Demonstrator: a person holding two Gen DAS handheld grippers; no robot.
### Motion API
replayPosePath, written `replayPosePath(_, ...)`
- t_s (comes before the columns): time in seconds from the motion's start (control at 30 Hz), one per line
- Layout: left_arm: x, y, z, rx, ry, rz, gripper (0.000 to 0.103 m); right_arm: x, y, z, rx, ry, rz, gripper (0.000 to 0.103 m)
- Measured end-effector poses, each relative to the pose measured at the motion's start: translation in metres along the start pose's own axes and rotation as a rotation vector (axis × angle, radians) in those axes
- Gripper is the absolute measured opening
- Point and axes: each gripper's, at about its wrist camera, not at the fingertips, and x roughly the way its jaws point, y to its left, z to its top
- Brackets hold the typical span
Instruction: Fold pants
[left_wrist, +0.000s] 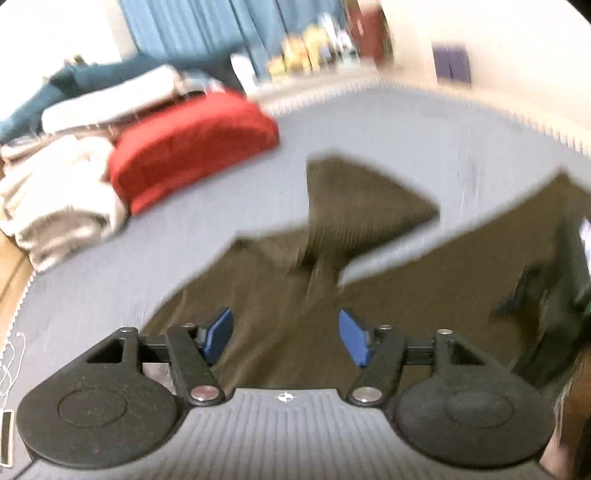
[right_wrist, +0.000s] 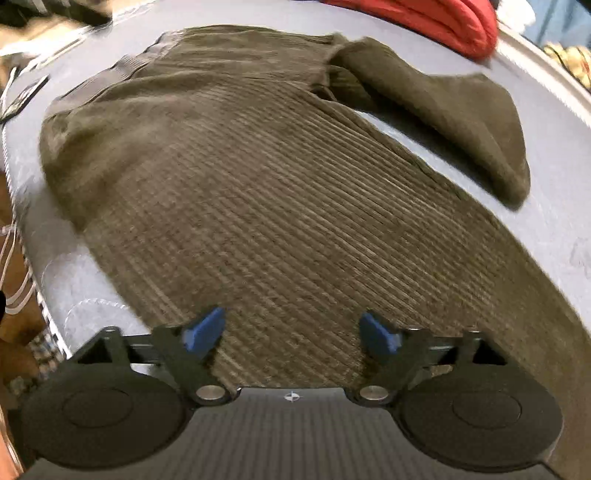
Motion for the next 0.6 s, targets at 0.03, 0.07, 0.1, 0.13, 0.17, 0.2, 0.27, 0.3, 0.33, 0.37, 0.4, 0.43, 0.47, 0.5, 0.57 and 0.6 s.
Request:
replayPosePath(0.03,-0.001,-0.005,0.003,-0.033,-0.026,-0.005,0.07,0.0,-0.002,0.001,0.002,0.003,0.006,0.088)
replayPosePath(0.07,-0.003,-0.012,0.007,-0.055,-0.041,-0.016,0.07,0.001,-0.003,0.001,0.001,0.006,0.011,0.089)
replayPosePath(0.1,0.001,-0.017,0.01,-0.074,-0.053,-0.026,0.07,0.001,-0.004,0.002,-0.004,0.008,0.014,0.089)
replayPosePath(0.13,0.007,-0.021,0.014,-0.083,-0.059,-0.034,0.07,0.001,-0.005,0.003,-0.009,0.006,0.016,0.089)
replayPosePath(0.17,0.015,-0.023,0.019,-0.089,-0.069,-0.042,0.07,-0.001,-0.007,0.004,-0.01,0.002,0.015,0.088)
replayPosePath(0.2,0.025,-0.024,0.024,-0.091,-0.083,-0.048,0.07,-0.002,-0.009,0.006,-0.007,-0.003,0.01,0.088)
replayPosePath(0.27,0.038,-0.028,0.031,-0.088,-0.112,-0.056,0.07,-0.009,-0.022,0.009,0.046,-0.033,0.012,0.084)
replayPosePath(0.3,0.043,-0.029,0.035,-0.089,-0.122,-0.057,0.07,-0.011,-0.03,0.01,0.086,-0.05,0.016,0.083)
replayPosePath(0.33,0.048,-0.031,0.036,-0.095,-0.133,-0.06,0.07,-0.014,-0.04,0.012,0.139,-0.076,0.02,0.081)
replayPosePath(0.37,0.054,-0.033,0.038,-0.101,-0.138,-0.071,0.07,-0.017,-0.051,0.013,0.189,-0.108,0.021,0.076)
replayPosePath(0.4,0.062,-0.033,0.037,-0.094,-0.121,-0.09,0.069,-0.02,-0.061,0.015,0.23,-0.137,0.016,0.072)
replayPosePath(0.43,0.071,-0.037,0.037,-0.074,-0.066,-0.114,0.063,-0.024,-0.073,0.017,0.278,-0.169,0.007,0.061)
replayPosePath(0.47,0.09,-0.036,0.035,-0.055,-0.005,-0.134,0.048,-0.026,-0.082,0.018,0.318,-0.192,0.003,0.047)
replayPosePath(0.5,0.095,-0.04,0.035,-0.042,0.021,-0.166,0.04,-0.029,-0.094,0.02,0.367,-0.217,0.008,0.04)
replayPosePath(0.57,0.099,-0.048,0.035,-0.011,0.019,-0.259,0.026,-0.033,-0.111,0.024,0.426,-0.264,0.009,0.027)
replayPosePath(0.6,0.099,-0.05,0.036,-0.001,0.017,-0.288,0.022,-0.035,-0.118,0.026,0.441,-0.287,-0.004,0.027)
